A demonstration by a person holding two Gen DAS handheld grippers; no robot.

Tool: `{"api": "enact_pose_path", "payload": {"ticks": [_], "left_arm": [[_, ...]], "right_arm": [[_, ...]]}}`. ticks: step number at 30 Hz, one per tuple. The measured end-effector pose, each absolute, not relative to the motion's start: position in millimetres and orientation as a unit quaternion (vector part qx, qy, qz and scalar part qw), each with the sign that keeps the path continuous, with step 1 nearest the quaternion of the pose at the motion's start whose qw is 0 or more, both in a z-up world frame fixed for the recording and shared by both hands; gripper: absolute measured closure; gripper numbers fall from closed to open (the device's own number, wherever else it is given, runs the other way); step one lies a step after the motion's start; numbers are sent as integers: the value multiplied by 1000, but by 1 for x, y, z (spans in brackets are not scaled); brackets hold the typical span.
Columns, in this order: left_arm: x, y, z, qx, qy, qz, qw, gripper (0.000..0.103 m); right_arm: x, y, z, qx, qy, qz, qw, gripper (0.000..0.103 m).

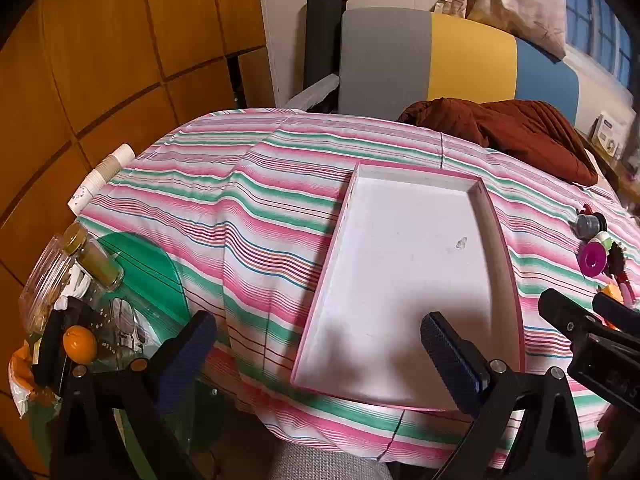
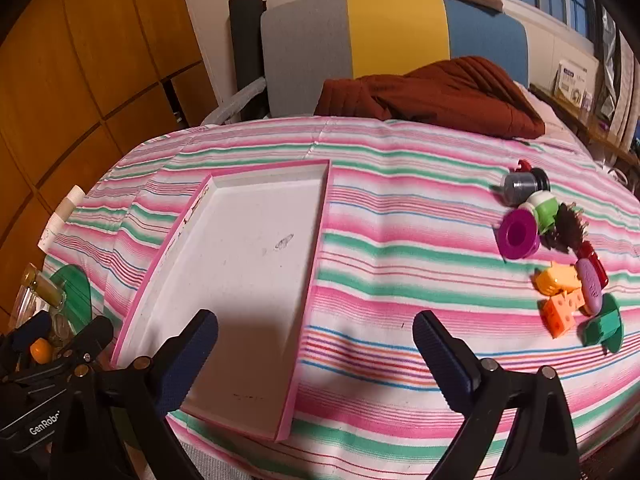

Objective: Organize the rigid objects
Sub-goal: 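Reach the right gripper into the pile and grasp the green cup piece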

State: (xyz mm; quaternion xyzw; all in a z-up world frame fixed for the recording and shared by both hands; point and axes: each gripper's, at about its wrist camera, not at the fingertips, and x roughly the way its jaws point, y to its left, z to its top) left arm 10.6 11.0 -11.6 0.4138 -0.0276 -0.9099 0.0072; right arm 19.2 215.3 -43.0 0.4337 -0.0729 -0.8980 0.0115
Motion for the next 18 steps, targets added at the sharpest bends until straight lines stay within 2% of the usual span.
{"api": "enact_pose_path", "payload": {"ticks": [2,8,16,18], "left_arm": [[11,12,-12,416,-28,-909,7,0],[12,18,-15,416,-31,-909,-2,0],[16,35,-23,423,-31,-905,-44,0],[20,44,-27,426,-34,-902,-65,0]], "right_arm": [[20,215,-44,434,-65,-898,5,11],[24,222,-45,429,-61,-901,4,13],[29,254,-53,436,-133,-890,22,12],[33,270,-59,434,-165,-885,25,9]]}}
